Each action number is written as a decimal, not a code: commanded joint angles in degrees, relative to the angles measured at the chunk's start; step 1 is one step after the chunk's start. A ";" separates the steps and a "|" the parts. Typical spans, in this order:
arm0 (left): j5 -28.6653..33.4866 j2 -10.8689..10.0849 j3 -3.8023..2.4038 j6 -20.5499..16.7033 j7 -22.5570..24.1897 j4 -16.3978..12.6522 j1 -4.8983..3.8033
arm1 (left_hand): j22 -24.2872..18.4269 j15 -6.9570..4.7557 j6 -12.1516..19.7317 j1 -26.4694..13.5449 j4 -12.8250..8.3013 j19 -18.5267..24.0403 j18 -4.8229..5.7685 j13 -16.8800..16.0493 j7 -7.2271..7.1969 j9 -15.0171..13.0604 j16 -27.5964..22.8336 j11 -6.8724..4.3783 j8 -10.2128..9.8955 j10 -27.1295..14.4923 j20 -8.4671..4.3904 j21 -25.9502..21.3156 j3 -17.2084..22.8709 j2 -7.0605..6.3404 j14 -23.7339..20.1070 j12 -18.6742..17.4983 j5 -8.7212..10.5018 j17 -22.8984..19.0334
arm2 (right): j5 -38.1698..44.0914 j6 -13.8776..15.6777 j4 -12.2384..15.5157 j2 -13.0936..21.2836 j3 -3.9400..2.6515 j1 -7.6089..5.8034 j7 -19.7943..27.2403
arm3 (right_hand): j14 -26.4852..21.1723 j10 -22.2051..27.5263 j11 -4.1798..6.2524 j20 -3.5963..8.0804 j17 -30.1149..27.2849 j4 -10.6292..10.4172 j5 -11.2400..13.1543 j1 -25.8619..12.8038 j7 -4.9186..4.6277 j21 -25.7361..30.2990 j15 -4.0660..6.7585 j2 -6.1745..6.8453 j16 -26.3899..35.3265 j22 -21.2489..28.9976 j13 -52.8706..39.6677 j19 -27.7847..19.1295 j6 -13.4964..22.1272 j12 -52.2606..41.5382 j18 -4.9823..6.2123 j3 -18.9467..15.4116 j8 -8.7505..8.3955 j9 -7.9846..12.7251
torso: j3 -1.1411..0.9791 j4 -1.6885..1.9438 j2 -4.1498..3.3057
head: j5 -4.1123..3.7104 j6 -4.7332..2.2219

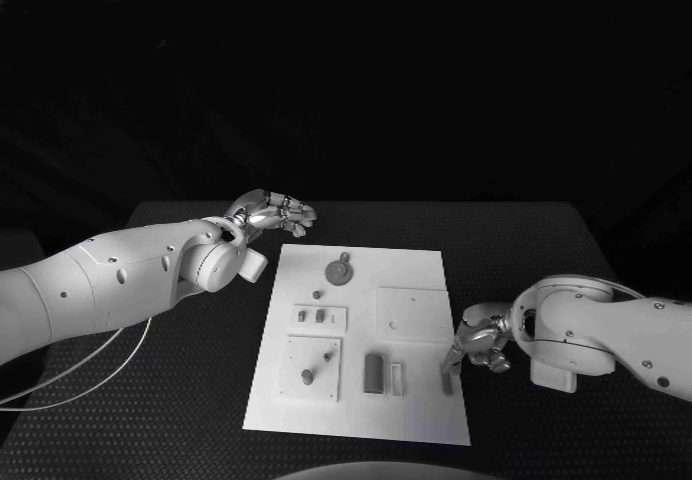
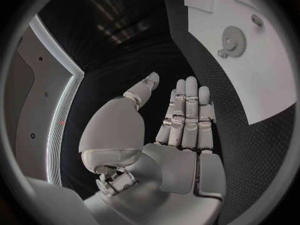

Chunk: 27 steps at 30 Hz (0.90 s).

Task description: Assemble the parts on the task board

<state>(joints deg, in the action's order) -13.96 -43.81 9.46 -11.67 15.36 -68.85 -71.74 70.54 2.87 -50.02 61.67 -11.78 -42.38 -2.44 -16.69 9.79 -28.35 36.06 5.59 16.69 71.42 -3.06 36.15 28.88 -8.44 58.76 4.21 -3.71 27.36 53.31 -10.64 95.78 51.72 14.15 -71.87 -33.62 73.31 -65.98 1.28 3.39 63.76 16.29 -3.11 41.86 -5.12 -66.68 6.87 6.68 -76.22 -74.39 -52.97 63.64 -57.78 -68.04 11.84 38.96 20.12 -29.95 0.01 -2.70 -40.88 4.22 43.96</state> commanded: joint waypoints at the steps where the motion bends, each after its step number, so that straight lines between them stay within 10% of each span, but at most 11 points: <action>1: 0.21 0.04 0.03 0.62 0.52 -0.28 -0.04 | 0.05 0.01 0.32 -0.02 0.40 -0.04 0.18 -0.05 -0.04 0.06 -0.31 -0.04 0.27 -0.43 0.26 -0.24 0.08 -0.29 0.26 -0.02 0.24 0.10 | 5.04 -0.80 0.32 -0.07 0.06 1.71 -0.59 | 0.67 -0.45 0.03 -0.23 0.27 -0.08 0.29 -0.76 0.10 -0.20 0.09 0.44 -0.43 -0.04 -0.08 -0.20 -0.64 0.35 3.16 -0.46 0.15 0.06 | 0.08 -0.03 0.07 | -0.36 0.29; 6: 0.21 -0.22 0.12 0.58 0.51 -0.38 -0.04 | 0.07 0.01 0.33 -0.08 0.45 -0.04 0.19 -0.05 -0.04 0.07 -0.34 -0.03 0.28 -0.43 0.26 -0.26 0.05 -0.29 0.27 -0.02 0.25 0.13 | 9.34 0.53 0.41 0.09 0.06 3.69 -0.65 | 0.77 -0.58 0.09 -0.25 0.42 -0.31 0.32 -1.25 0.16 -0.20 0.13 0.70 -0.44 0.00 -0.09 -0.17 -0.76 0.41 3.16 -0.56 0.13 0.10 | -0.04 0.00 -0.03 | -0.26 0.45; 27: 0.21 -0.48 0.16 0.72 0.48 -0.46 -0.04 | 0.12 0.02 0.34 -0.22 0.57 -0.06 0.20 -0.05 -0.03 0.10 -0.42 -0.03 0.30 -0.44 0.27 -0.30 -0.01 -0.31 0.29 -0.02 0.25 0.24 | 15.08 3.41 -0.58 -1.88 0.06 4.26 -0.74 | 1.18 -0.99 0.29 -0.10 0.92 -3.15 0.32 -6.82 0.35 -0.11 0.36 2.35 -0.09 0.37 -0.22 0.09 -1.11 0.91 3.16 -1.65 -0.15 0.31 | 0.00 -0.01 0.00 | 0.05 0.90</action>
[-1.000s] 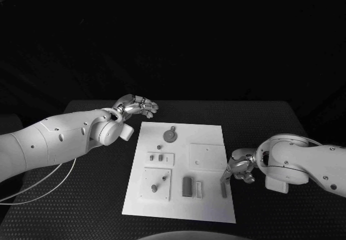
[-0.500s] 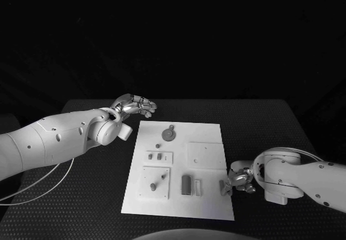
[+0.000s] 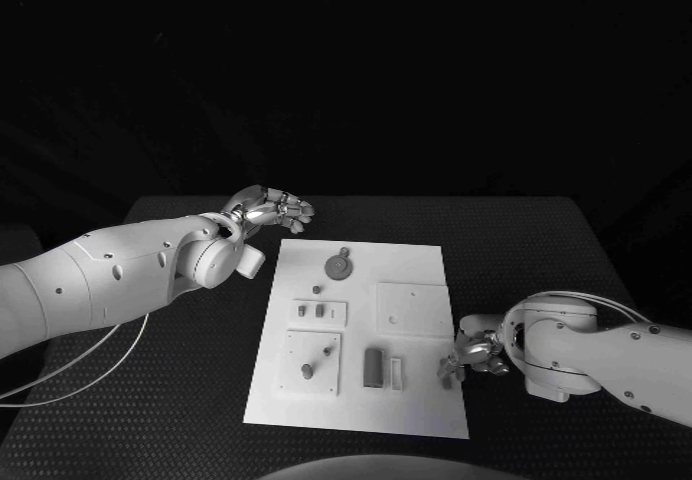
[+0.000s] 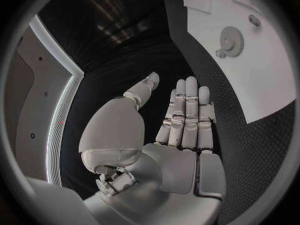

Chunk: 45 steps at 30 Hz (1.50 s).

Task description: Assemble the parts on the task board

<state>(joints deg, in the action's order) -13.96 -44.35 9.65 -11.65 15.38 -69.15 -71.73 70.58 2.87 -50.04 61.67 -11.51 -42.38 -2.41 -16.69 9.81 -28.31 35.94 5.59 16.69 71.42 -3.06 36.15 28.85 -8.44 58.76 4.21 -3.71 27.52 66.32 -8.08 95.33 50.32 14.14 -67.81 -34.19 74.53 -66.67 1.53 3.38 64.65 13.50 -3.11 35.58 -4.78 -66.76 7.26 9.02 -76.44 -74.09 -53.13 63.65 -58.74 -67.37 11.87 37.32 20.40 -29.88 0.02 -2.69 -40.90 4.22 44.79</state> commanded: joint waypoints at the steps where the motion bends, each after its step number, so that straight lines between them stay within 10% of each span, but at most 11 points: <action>1: 0.21 0.05 -0.03 0.73 0.44 -0.18 -0.04 | 0.09 0.02 0.37 -0.23 0.30 -0.06 0.17 -0.05 -0.05 0.05 -0.31 -0.03 0.30 -0.44 0.27 -0.31 0.01 -0.31 0.29 -0.02 0.25 0.09 | 2.18 0.75 -0.19 -0.70 0.06 0.29 -0.17 | -0.04 -0.30 0.04 -0.08 0.02 -0.37 0.32 -0.61 0.00 -0.02 -0.03 0.06 0.14 0.08 -0.07 0.07 -0.15 0.25 3.13 -0.02 -0.43 0.24 | 0.00 0.00 0.04 | 0.09 0.08; 15: 0.21 -0.10 -0.03 0.78 0.38 -0.27 -0.04 | 0.11 0.02 0.39 -0.26 0.35 -0.07 0.16 -0.05 -0.05 0.07 -0.36 -0.03 0.31 -0.46 0.27 -0.34 0.01 -0.29 0.29 -0.02 0.25 0.15 | 9.22 0.24 -1.04 -2.98 0.06 2.48 -0.21 | 0.18 -0.48 0.11 0.41 0.35 2.27 0.32 3.37 0.07 -0.21 0.04 -0.29 0.36 0.15 -0.36 0.26 -0.31 0.38 3.13 2.21 -0.45 0.20 | 0.01 -0.02 0.04 | 0.34 0.27; 26: 0.21 -0.24 -0.03 0.76 0.34 -0.35 -0.04 | 0.14 0.02 0.40 -0.23 0.35 -0.07 0.16 -0.05 -0.05 0.09 -0.40 -0.03 0.32 -0.47 0.26 -0.36 0.02 -0.27 0.30 -0.03 0.24 0.20 | 21.14 0.59 -1.33 -4.82 0.06 4.45 -0.29 | 0.18 -0.64 -0.01 0.35 0.54 3.27 0.28 14.19 -0.03 -0.51 -0.16 0.96 0.86 0.06 -0.72 -0.04 -0.33 0.61 3.13 3.04 -0.47 0.12 | -0.03 -0.04 0.03 | 0.51 0.51; 41: 0.21 -0.24 -0.03 0.84 0.22 -0.43 -0.04 | 0.18 0.02 0.42 -0.25 0.39 -0.08 0.16 -0.05 -0.05 0.10 -0.46 -0.02 0.34 -0.48 0.26 -0.40 0.01 -0.26 0.31 -0.03 0.24 0.27 | 20.04 3.20 -0.74 -4.75 0.04 4.60 0.05 | 0.26 -0.88 -0.03 -0.11 0.48 2.70 0.16 14.95 -0.07 -0.24 -0.29 -0.12 1.32 0.34 -0.68 -0.11 -0.53 0.99 3.13 3.64 -0.65 0.30 | -0.01 0.03 0.05 | 0.57 0.51; 45: 0.21 -0.24 -0.02 0.83 0.19 -0.43 -0.04 | 0.18 0.02 0.42 -0.26 0.40 -0.09 0.16 -0.05 -0.04 0.11 -0.47 -0.02 0.34 -0.49 0.26 -0.40 0.00 -0.25 0.31 -0.03 0.23 0.29 | 16.89 3.23 -0.29 -4.26 0.03 4.59 0.97 | 0.26 -1.12 -0.18 -0.72 0.17 1.37 -4.43 14.52 -0.26 0.07 -0.60 -1.68 2.08 0.62 -0.56 -0.05 -0.78 1.48 3.13 9.06 -1.20 0.94 | -0.03 0.03 0.05 | 0.66 0.62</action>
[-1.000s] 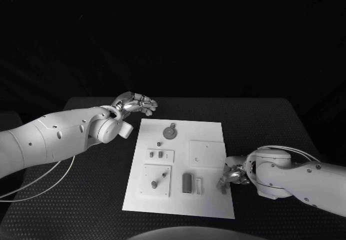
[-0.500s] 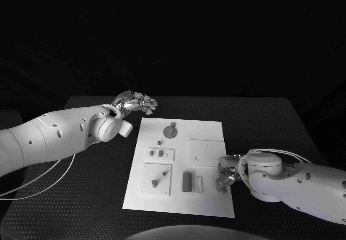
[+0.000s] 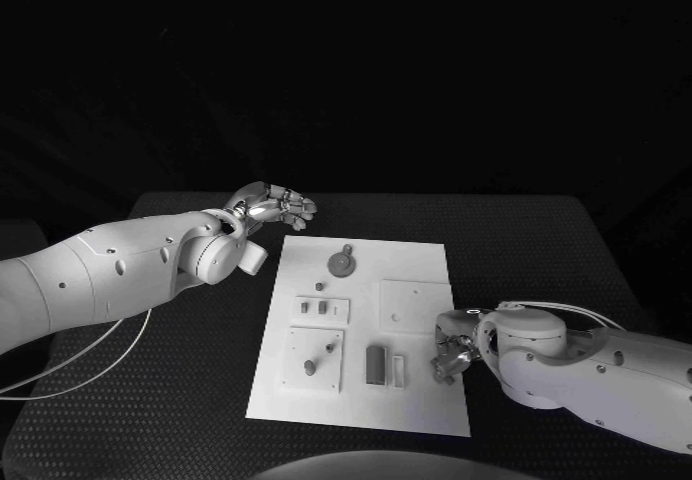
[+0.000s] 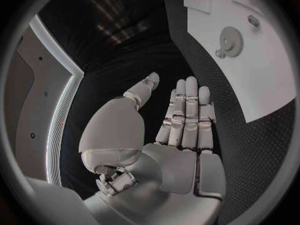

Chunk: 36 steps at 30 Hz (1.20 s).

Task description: Assemble the parts on the task board

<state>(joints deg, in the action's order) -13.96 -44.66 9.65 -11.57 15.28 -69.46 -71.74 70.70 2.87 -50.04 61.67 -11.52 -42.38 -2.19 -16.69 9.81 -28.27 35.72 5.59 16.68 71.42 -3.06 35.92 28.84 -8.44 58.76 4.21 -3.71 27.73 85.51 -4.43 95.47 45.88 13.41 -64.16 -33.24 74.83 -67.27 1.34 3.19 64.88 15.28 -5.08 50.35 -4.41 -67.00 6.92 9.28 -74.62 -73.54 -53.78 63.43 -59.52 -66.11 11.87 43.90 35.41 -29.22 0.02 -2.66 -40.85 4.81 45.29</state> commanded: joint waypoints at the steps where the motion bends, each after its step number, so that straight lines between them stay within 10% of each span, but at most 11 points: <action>1: 0.21 0.13 -0.03 0.77 0.28 -0.10 -0.04 | 0.06 0.02 0.43 -0.26 0.41 -0.09 -0.06 -0.05 -0.05 0.07 -0.26 -0.02 0.34 -0.49 0.26 -0.18 0.01 -0.24 0.31 -0.04 0.23 0.09 | -3.86 -0.30 -0.37 0.35 0.77 0.93 0.27 | -0.03 -0.60 -0.08 -0.68 -0.04 0.00 -5.62 -0.60 -0.70 0.20 -0.34 -2.88 0.38 0.02 0.05 0.18 -0.01 0.25 3.13 3.99 -16.34 0.43 | -0.03 -0.02 0.01 | 0.14 0.12; 8: 0.21 0.20 -0.03 0.82 0.29 -0.06 -0.04 | 0.07 0.02 0.44 -0.27 0.42 -0.09 -0.06 -0.05 -0.04 0.08 -0.28 -0.01 0.34 -0.50 0.26 -0.19 0.00 -0.24 0.31 -0.04 0.22 0.12 | -12.11 1.66 -0.23 1.24 0.76 0.25 0.88 | 0.22 -0.88 -0.23 -0.97 0.27 1.07 -8.72 -1.84 -0.79 -0.14 -0.54 -5.64 0.65 -0.13 -0.10 0.32 -0.19 0.33 3.13 8.05 -16.61 0.89 | 0.03 -0.04 0.02 | 0.21 0.22; 18: 0.21 0.29 -0.02 0.84 0.21 -0.09 -0.04 | 0.10 0.02 0.45 -0.24 0.41 -0.09 -0.07 -0.05 -0.04 0.10 -0.32 -0.02 0.36 -0.50 0.26 -0.22 0.01 -0.26 0.32 -0.04 0.21 0.17 | -28.26 7.88 0.55 1.33 0.76 -1.97 0.37 | 0.61 -1.08 -0.13 -0.95 0.64 1.21 -9.16 -2.72 -0.69 -0.34 -0.43 -5.98 0.59 -0.13 -0.17 0.58 -0.51 0.33 3.13 8.53 -16.51 0.98 | 0.06 -0.01 0.02 | 0.27 0.20; 36: 0.20 0.20 -0.02 1.03 0.03 -0.29 -0.05 | 0.15 0.02 0.48 -0.18 0.38 -0.09 -0.07 -0.05 -0.04 0.12 -0.41 -0.01 0.37 -0.52 0.26 -0.26 0.00 -0.34 0.31 -0.04 0.18 0.27 | -34.45 9.39 -0.01 -1.80 0.77 -2.30 -1.17 | 0.72 -1.11 -0.08 -0.90 0.80 1.26 -9.85 -3.48 -0.65 -0.43 -0.34 -5.92 0.65 -0.11 -0.24 0.69 -0.58 0.37 3.13 8.36 -16.51 1.08 | 0.10 -0.01 0.03 | 0.12 0.39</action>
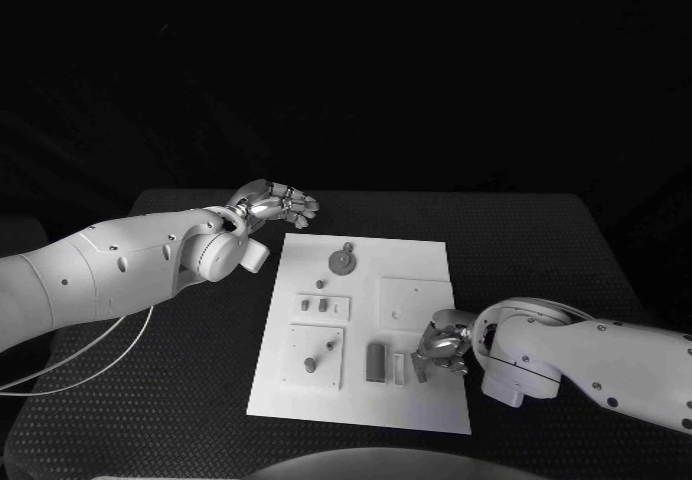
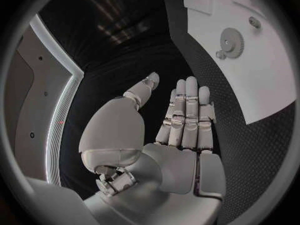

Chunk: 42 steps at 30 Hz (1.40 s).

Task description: Assemble the parts on the task board

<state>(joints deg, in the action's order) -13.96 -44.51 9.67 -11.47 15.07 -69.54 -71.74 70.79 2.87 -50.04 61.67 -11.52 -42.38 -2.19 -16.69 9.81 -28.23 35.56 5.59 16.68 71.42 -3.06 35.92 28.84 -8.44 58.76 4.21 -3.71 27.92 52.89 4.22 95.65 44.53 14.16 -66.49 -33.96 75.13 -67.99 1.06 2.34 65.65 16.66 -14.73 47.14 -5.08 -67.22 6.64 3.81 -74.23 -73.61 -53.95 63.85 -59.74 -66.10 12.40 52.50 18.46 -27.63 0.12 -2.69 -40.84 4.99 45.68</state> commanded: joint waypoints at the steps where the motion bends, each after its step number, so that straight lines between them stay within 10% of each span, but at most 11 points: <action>1: 0.20 0.05 -0.04 0.92 0.25 -0.23 -0.05 | 0.07 0.02 0.48 -0.18 0.38 -0.09 -0.08 -0.05 -0.04 0.09 -0.27 -0.01 0.38 -0.53 0.26 -0.27 0.00 -0.35 0.31 -0.05 0.18 0.08 | -1.68 0.85 -0.28 -0.67 0.01 0.03 -0.45 | 0.43 -0.38 0.19 -0.05 0.06 -0.12 -0.22 -0.31 0.01 -0.22 -0.05 -0.45 0.25 -0.05 -0.07 0.27 -0.35 0.37 2.60 -0.27 0.44 -0.50 | 0.00 -0.02 -0.01 | -0.07 -0.03; 42: 0.14 0.11 -0.03 1.03 0.09 -0.38 -0.05 | 0.18 0.06 0.55 -0.09 0.45 -0.07 -0.07 -0.04 -0.02 0.15 -0.49 0.02 0.41 -0.59 0.29 -0.39 0.09 -0.20 0.28 -0.06 0.07 0.30 | -3.61 -2.89 -2.03 -3.94 0.01 0.62 -0.17 | 0.29 -0.02 0.16 -0.06 0.54 -0.33 -0.07 -4.31 -0.03 -0.30 0.07 0.98 0.50 0.05 -0.44 0.19 -0.25 0.44 2.60 -4.23 0.34 -0.16 | -0.12 -0.04 -0.03 | 0.69 -0.22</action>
<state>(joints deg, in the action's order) -13.98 -44.49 9.67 -11.23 14.88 -69.77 -71.74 70.92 2.87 -50.04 61.67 -11.39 -42.38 -2.19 -16.69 9.81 -28.14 35.27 5.80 16.92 71.21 -3.06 35.93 28.97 -8.44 58.76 4.21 -3.71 28.17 50.88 3.06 93.26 40.87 14.15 -66.03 -34.66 75.36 -68.09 1.15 2.24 66.15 16.28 -15.10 43.11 -5.02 -67.22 6.64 4.67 -73.97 -73.60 -54.32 63.95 -59.92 -65.88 12.44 48.46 18.95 -27.85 0.02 -2.75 -40.85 5.63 45.31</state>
